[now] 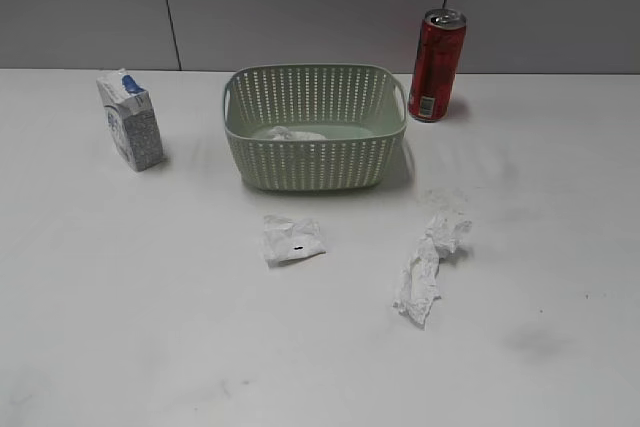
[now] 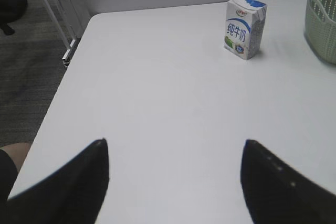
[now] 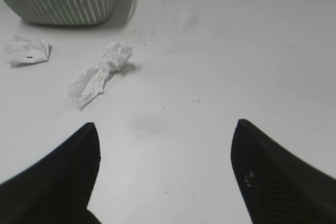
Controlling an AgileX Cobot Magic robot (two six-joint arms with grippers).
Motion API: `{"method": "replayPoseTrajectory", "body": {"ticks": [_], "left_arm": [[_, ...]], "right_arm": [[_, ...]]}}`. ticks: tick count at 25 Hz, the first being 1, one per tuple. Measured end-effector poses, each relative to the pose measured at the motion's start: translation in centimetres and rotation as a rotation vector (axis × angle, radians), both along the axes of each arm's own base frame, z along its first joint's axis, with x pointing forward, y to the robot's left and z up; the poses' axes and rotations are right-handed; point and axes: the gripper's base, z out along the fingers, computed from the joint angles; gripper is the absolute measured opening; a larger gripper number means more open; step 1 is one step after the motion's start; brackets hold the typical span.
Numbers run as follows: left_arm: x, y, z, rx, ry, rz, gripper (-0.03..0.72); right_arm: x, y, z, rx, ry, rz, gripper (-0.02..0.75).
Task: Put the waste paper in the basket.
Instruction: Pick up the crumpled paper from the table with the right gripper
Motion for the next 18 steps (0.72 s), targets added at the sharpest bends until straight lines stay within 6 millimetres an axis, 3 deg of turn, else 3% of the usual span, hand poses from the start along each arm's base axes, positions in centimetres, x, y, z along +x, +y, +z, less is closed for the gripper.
{"method": "replayPoseTrajectory", "body": {"ticks": [8,18], "left_arm": [[0.0,0.0,0.0,0.001,0.000,0.000,0.575],[0.0,0.0,0.0,0.001,0.000,0.001,0.575]], "right_arm": [[5.4,-0.1,-0.5,-0.017,0.303,0.020,0.589],[14.6,-0.3,-2.3,-0.108,0.590,0.132,0.589]]}}
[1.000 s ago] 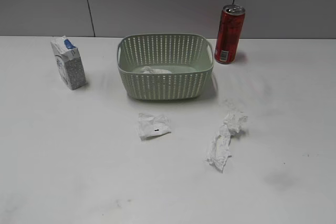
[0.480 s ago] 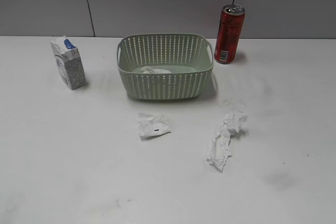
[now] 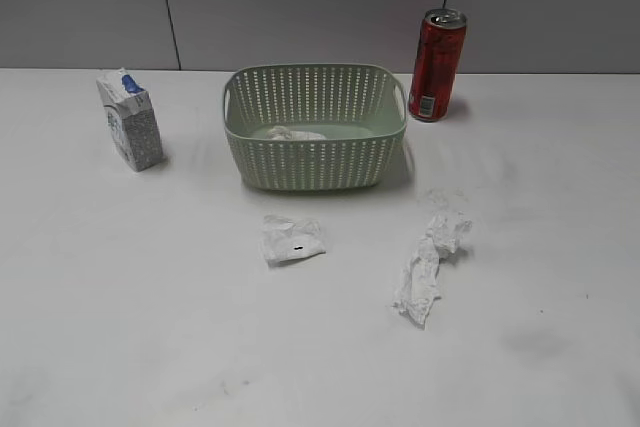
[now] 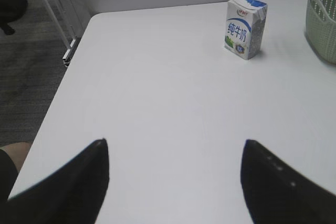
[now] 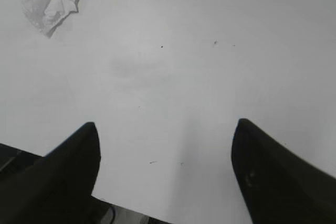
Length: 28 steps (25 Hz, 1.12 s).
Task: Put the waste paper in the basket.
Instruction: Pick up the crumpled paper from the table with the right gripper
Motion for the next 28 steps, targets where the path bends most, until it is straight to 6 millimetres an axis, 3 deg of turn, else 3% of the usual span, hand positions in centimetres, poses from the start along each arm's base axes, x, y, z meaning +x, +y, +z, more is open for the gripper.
{"method": "replayPoseTrajectory", "body": {"ticks": [5,11,15,18,23,28], "left_arm": [[0.0,0.0,0.0,0.000,0.000,0.000,0.575],[0.0,0.0,0.0,0.001,0.000,0.001,0.575],[0.0,0.0,0.0,0.001,0.000,0.001,0.575],[0.0,0.0,0.0,0.001,0.000,0.001,0.575],[0.0,0.0,0.0,0.001,0.000,0.001,0.575],[0.0,0.0,0.0,0.001,0.000,0.001,0.574]], "right_arm": [[4.4,1.3,-1.5,-0.044,0.101,0.124,0.589],[8.4,7.8,-3.0,-0.187,0.062,0.383,0.589],[10.2,12.6,-5.4,-0.243,0.103,0.509,0.589],[11.7,14.9,-7.4,-0.255,0.147,0.536,0.589],[14.3,16.7,-9.3,-0.260,0.167,0.540,0.589],[14.8,17.0,-10.9,-0.277,0.220,0.549,0.589]]}}
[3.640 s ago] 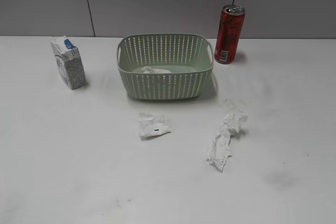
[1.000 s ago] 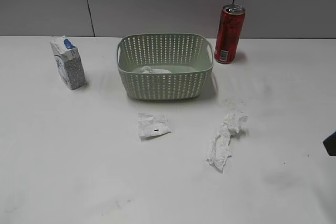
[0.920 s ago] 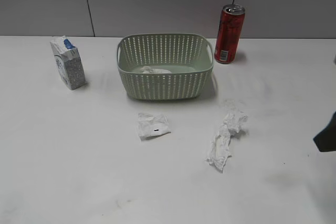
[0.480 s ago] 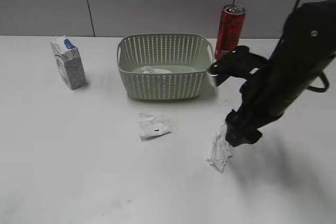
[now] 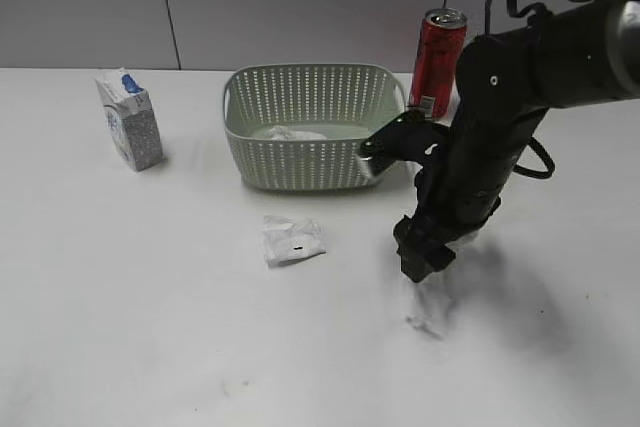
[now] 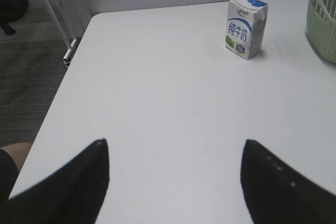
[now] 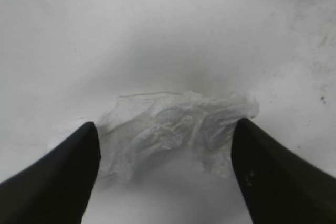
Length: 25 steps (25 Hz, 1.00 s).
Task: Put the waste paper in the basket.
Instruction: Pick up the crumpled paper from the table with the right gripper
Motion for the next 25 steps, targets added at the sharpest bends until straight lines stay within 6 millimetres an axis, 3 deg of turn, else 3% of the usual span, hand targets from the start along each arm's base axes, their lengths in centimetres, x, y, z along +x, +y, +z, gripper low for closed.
{"method": "replayPoseTrajectory", "body": {"ticks": [6,11,25], "left_arm": [[0.0,0.0,0.0,0.001,0.000,0.001,0.574],[0.0,0.0,0.0,0.001,0.000,0.001,0.574],[0.0,0.0,0.0,0.001,0.000,0.001,0.573]], "right_arm": [[-0.1,-0.1,-2.1,-0.044,0.059,0.014,0.589],[0.1,0.0,-2.1,-0.056,0.069,0.020,0.589],[2.2,1.2,3.1,-0.095,0.140,0.026,0.589]]}}
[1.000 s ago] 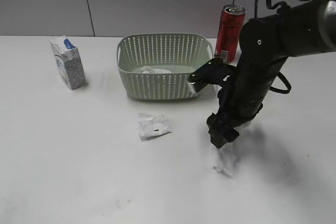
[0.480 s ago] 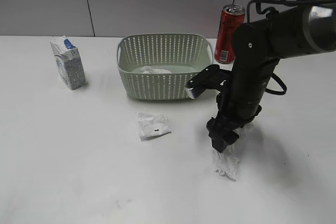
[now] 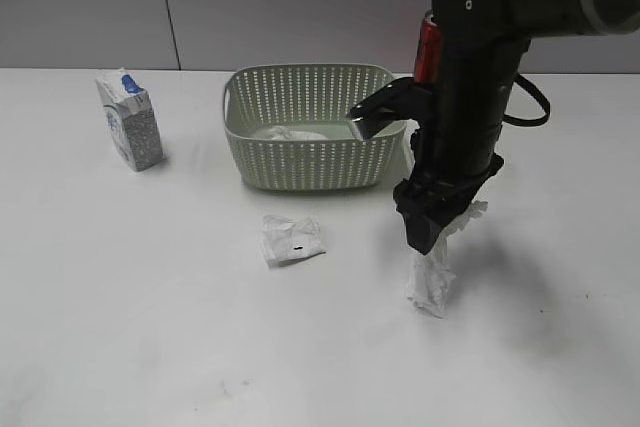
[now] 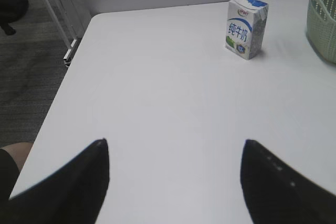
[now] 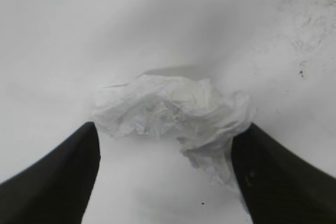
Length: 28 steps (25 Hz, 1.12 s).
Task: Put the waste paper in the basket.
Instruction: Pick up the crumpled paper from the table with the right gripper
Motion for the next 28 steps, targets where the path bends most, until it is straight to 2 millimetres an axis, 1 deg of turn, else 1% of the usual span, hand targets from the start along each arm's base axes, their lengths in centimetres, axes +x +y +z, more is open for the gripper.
{"method": "replayPoseTrajectory", "body": {"ticks": [4,10,16,18,19,21,22,25,26,27,28], "left_arm": [[0.0,0.0,0.0,0.000,0.000,0.000,0.569],[0.0,0.0,0.0,0.000,0.000,0.000,0.568],[0.0,0.0,0.0,0.000,0.000,0.000,0.559],[0.0,0.0,0.0,0.000,0.000,0.000,0.554],[0.0,0.0,0.0,0.000,0.000,0.000,0.553],[0.0,0.0,0.0,0.000,0.000,0.000,0.552],[0.0,0.0,0.0,0.000,0.000,0.000,0.552],[0.0,0.0,0.0,0.001,0.000,0.001,0.552],[0.0,0.0,0.0,0.001,0.000,0.001,0.552],[0.0,0.0,0.0,0.001,0.000,0.001,0.552],[0.0,0.0,0.0,0.001,0.000,0.001,0.552]], "right_arm": [[-0.1,-0.1,-0.3,0.001,-0.003,0.000,0.589],[-1.0,-0.9,-3.1,-0.014,-0.033,0.028,0.586],[-0.9,-1.0,-5.7,-0.042,-0.010,0.046,0.585],[-0.9,-1.0,-6.0,-0.051,-0.004,0.051,0.573],[-0.9,-1.0,-6.1,-0.055,-0.001,0.053,0.555],[-0.8,-1.0,-6.2,-0.059,0.001,0.055,0.483],[-0.8,-1.0,-6.1,-0.059,0.000,0.056,0.419],[-0.8,-0.9,-6.1,-0.054,0.001,0.053,0.155],[-0.9,-0.8,-6.1,-0.051,0.003,0.049,0.085],[-0.9,-0.8,-6.0,-0.047,0.004,0.044,0.045],[-0.9,-0.7,-6.0,-0.041,0.005,0.039,0.029]]}}
